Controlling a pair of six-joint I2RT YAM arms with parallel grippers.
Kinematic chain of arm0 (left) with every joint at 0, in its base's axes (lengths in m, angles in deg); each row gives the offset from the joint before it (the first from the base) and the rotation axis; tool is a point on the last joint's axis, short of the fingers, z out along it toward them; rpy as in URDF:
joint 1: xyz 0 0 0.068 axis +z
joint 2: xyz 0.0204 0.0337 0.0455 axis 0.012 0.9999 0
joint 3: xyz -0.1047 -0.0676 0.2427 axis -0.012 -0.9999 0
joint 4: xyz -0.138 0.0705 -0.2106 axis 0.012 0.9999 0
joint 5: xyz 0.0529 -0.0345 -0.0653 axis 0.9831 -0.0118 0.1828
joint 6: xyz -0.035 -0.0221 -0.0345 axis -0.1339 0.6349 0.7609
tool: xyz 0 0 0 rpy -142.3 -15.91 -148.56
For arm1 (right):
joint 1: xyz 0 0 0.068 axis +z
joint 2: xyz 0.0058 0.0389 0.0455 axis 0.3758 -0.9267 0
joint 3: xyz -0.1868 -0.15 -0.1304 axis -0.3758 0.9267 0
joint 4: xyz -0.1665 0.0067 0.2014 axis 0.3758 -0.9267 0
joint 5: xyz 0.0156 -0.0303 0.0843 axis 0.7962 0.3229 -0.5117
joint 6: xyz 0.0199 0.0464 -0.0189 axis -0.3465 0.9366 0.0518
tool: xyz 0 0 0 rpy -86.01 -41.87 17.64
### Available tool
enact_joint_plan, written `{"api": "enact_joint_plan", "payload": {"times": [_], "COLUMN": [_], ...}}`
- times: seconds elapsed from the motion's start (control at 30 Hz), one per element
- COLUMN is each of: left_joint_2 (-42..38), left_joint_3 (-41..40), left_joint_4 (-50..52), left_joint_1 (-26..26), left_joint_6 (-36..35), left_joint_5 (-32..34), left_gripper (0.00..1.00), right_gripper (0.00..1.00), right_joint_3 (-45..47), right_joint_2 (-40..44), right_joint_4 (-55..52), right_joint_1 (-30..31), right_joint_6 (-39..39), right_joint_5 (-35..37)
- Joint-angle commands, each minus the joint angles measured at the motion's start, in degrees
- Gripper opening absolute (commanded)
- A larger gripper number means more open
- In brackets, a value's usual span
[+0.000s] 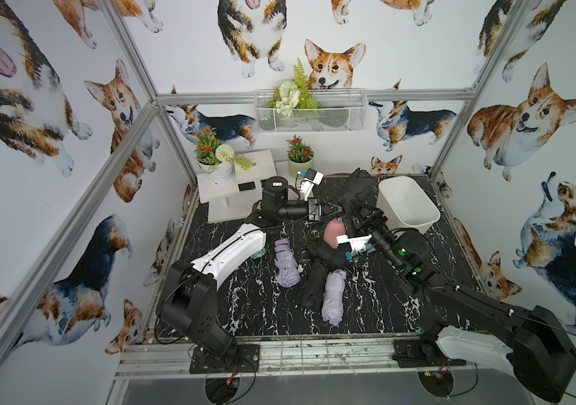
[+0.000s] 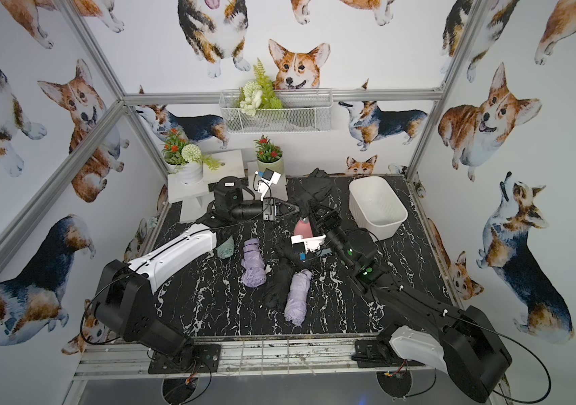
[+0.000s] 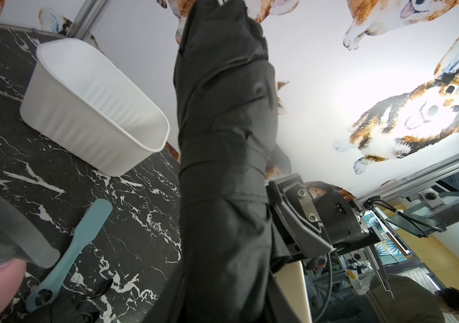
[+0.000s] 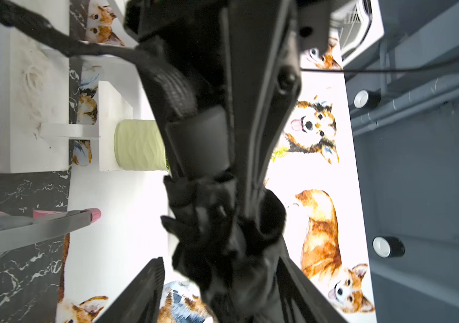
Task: Put the umbrella into the storage box
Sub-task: Place the umbrella in the storage box.
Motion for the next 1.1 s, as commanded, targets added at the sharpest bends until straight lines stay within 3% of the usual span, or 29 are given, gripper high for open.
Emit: {"api": "enact_joint_plan", "payload": {"times": [0.0,0.2,0.43,0.67,0.8,0.9,1.07], "left_joint_2": [-1.14,-2.57,-2.40,-1.61,-1.03,-0.93,-0.38], "left_joint_3": [0.31,1.12,0.09,-0.70,-0.37,-0.52,-0.38], "left_joint_4": [-4.00,3.23,3.21,-0.23,-1.15,-2.52,-3.86], "left_joint_1": [0.04,0.04,-0.47,-2.29,-4.36,-6.20,-8.47], "left_joint_6": [-2.46,-10.08,-14.00,-14.12,-14.86,-15.03,-15.64], "left_joint_5": [5.49,13.69,16.28,17.63,17.72,18.34,19.04], "left_gripper": [0.00,0.00,0.00,0.00,0.00,0.00,0.00], "right_gripper": [0.69,0.64,0.67,0.80,0.81,0.81,0.82], "right_joint_3": [0.16,0.52,-8.23,-18.43,-22.28,-23.87,-20.67], "right_joint_2": [3.91,12.50,17.26,14.77,12.08,10.18,8.99], "right_joint_4": [-3.96,-10.61,-30.64,-44.55,-49.11,-52.43,-45.86], "right_joint_1": [0.24,0.24,0.16,-0.25,-3.28,-9.64,-15.75], "right_joint_6": [18.88,48.80,85.63,108.48,118.68,130.65,141.03], "right_joint_5": [2.12,6.13,12.87,10.79,6.11,-1.38,-11.11]}}
